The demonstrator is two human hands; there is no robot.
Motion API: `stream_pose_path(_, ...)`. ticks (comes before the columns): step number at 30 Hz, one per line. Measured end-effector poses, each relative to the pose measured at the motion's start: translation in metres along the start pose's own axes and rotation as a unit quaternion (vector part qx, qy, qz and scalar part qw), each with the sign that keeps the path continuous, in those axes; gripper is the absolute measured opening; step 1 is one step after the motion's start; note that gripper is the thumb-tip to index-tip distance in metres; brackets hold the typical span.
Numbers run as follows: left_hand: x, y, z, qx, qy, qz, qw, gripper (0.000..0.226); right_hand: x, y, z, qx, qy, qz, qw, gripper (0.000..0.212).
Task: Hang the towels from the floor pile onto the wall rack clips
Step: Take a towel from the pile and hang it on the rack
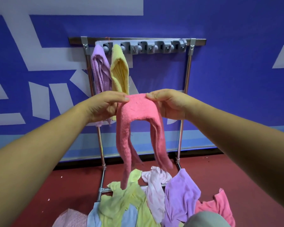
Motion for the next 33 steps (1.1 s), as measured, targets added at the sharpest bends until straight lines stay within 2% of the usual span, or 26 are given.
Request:
stream_pose_path(3,-0.011,0.010,-0.024,-0.034,-0.008,-0.026,0.999,0.041,0.000,0.016,0.026,0.027,0.004,-0.059,0.998,0.030)
stream_pose_path(7,-0.029,0.024,-0.058,-0.063,-0.017,-0.043,0.997,0.009,-0.007,0.040,0.068,0.068,0.021,-0.095,0.993,0.011)
stream_pose_path(12,-0.055,0.045,-0.100,-0.127,-0.020,-0.052,0.990,0.003,-0.023,0.076,0.118,0.161,0.030,-0.134,0.977,0.009)
stream_pose_path(16,-0.081,0.073,-0.136,-0.197,-0.033,-0.095,0.975,0.009,-0.039,0.099,0.158,0.219,0.040,-0.142,0.965,0.015)
stream_pose_path(24,-0.142,0.107,-0.178,-0.294,-0.024,-0.106,0.950,0.013,-0.066,0.166,0.201,0.302,0.007,-0.216,0.928,0.016)
stream_pose_path(28,-0.159,0.145,-0.189,-0.337,-0.015,-0.145,0.930,0.012,-0.088,0.187,0.208,0.359,-0.011,-0.246,0.900,0.028)
stream_pose_path(33,-0.172,0.197,-0.181,-0.396,0.025,-0.232,0.888,0.014,-0.130,0.198,0.211,0.447,0.003,-0.294,0.845,0.014)
Point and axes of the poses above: each hand's wrist, its own x-axis away from the middle knuckle, its own y-axis out of the back of the hand, z = x × y, the point moved 10 cm from there along -x, towards the middle knuckle, and after that the axes turned 13 degrees about z, right-handed, at the moved point
